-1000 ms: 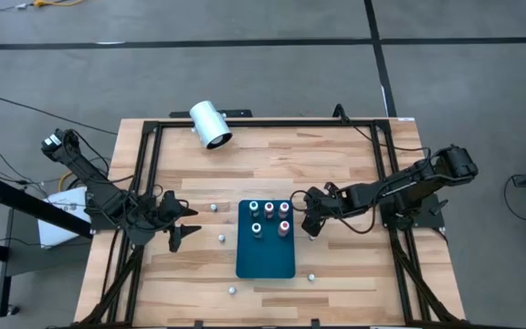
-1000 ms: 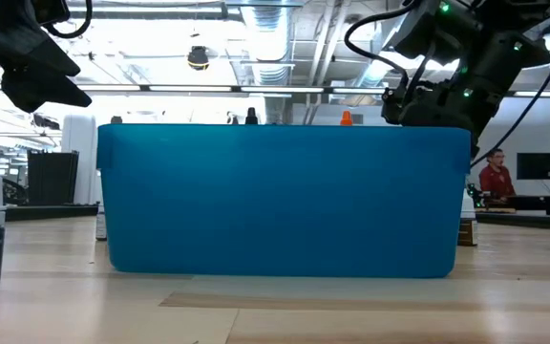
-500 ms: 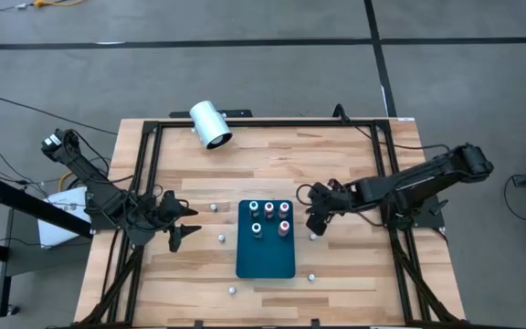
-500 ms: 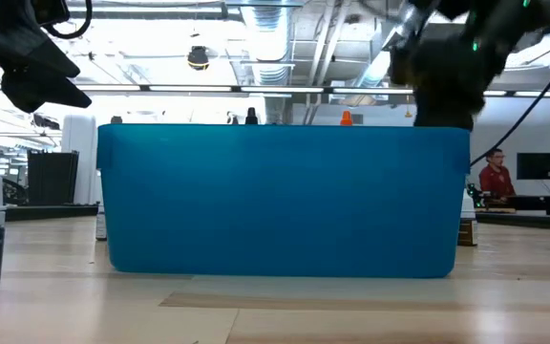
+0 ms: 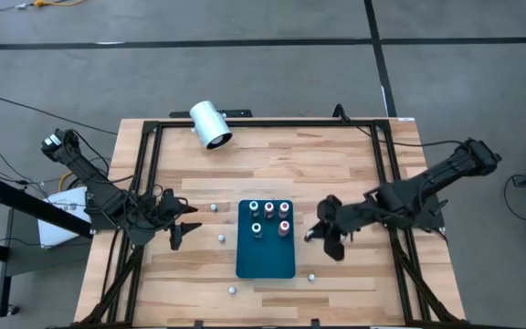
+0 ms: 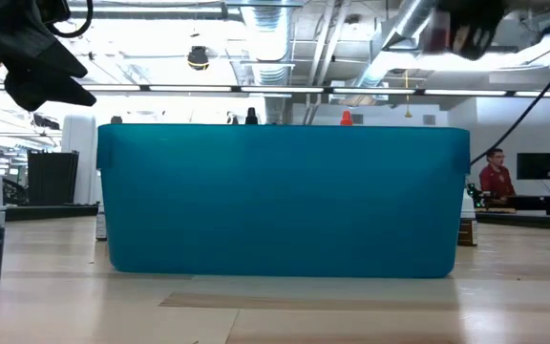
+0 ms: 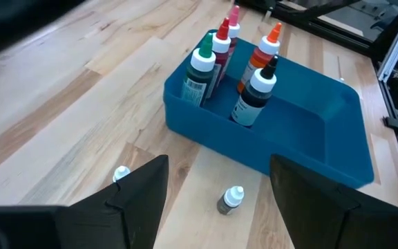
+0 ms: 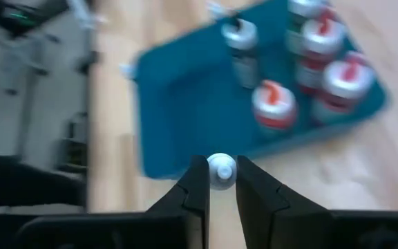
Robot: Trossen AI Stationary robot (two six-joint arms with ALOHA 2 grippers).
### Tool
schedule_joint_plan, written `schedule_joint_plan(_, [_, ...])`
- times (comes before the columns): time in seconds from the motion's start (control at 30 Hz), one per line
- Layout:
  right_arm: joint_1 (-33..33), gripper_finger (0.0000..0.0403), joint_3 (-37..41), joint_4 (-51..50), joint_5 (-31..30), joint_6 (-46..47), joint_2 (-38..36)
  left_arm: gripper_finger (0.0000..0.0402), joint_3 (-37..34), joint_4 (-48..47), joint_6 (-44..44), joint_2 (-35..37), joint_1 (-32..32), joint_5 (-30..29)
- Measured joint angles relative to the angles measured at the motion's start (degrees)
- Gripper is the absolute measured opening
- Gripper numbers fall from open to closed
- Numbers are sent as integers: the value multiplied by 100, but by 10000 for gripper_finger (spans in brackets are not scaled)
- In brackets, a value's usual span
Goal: Pick & Place food coloring
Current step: Put the small red food coloring bottle into the blue container
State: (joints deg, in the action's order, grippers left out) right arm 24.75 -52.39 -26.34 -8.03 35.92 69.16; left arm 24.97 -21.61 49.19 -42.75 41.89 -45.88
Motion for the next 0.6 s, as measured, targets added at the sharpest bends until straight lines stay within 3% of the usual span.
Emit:
schedule_joint_plan(0.33, [567,36,-204,1520,20,13,47,242,0,6,4,-1,0,-1])
schedule_joint_plan(0.6, [705,39,-202,1704,-140,162,47,242,1,7,107,-1,2,17])
